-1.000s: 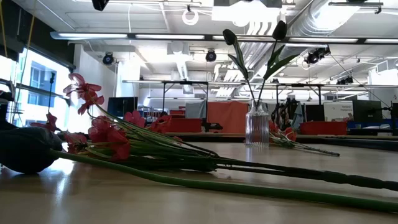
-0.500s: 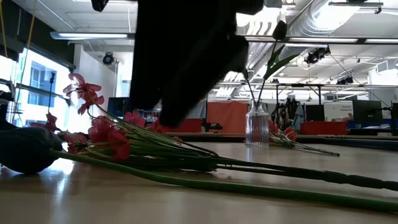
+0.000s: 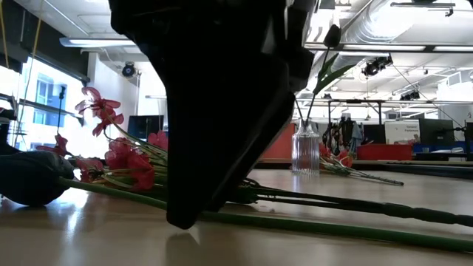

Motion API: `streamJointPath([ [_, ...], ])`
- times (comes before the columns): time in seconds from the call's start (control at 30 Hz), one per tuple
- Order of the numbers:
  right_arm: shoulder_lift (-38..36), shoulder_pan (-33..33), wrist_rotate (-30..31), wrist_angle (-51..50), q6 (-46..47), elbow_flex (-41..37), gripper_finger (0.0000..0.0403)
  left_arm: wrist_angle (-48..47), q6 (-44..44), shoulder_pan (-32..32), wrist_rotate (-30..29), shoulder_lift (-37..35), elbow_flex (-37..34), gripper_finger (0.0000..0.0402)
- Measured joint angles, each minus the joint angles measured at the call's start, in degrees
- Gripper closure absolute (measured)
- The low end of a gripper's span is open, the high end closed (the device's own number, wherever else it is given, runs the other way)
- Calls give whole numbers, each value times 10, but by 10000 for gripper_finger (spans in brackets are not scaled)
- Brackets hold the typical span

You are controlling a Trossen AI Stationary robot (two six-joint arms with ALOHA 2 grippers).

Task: Sort flowers into vase by color
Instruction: Put the black tulip into the transparent vase

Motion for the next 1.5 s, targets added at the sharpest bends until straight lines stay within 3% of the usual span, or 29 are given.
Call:
streamJointPath([
  [0.2, 12, -4, -8, -5, -26, 2, 270, 0, 0, 0, 0, 0, 0, 151],
  [0.4, 18, -13, -37, -17, -12, 2, 391, 0, -9, 0, 0, 0, 0, 151],
  [0.67, -3, -16, -24, -26, -49, -1, 400, 1, 7, 0, 1, -12, 0, 151],
  [0.97, -67, -14, 20, -91, -200, -3, 402, 0, 21, 1, -1, -46, 0, 151],
  [1.27, -147, 18, 24, -198, -209, -5, 402, -9, 32, 1, -2, -56, 0, 151],
  [1.37, -184, 30, 22, -238, -173, -50, 403, -15, 37, 1, -2, -56, 0, 151],
  [1.5, -280, 41, 22, -213, -79, -183, 403, -17, 40, 1, -1, -56, 0, 151],
])
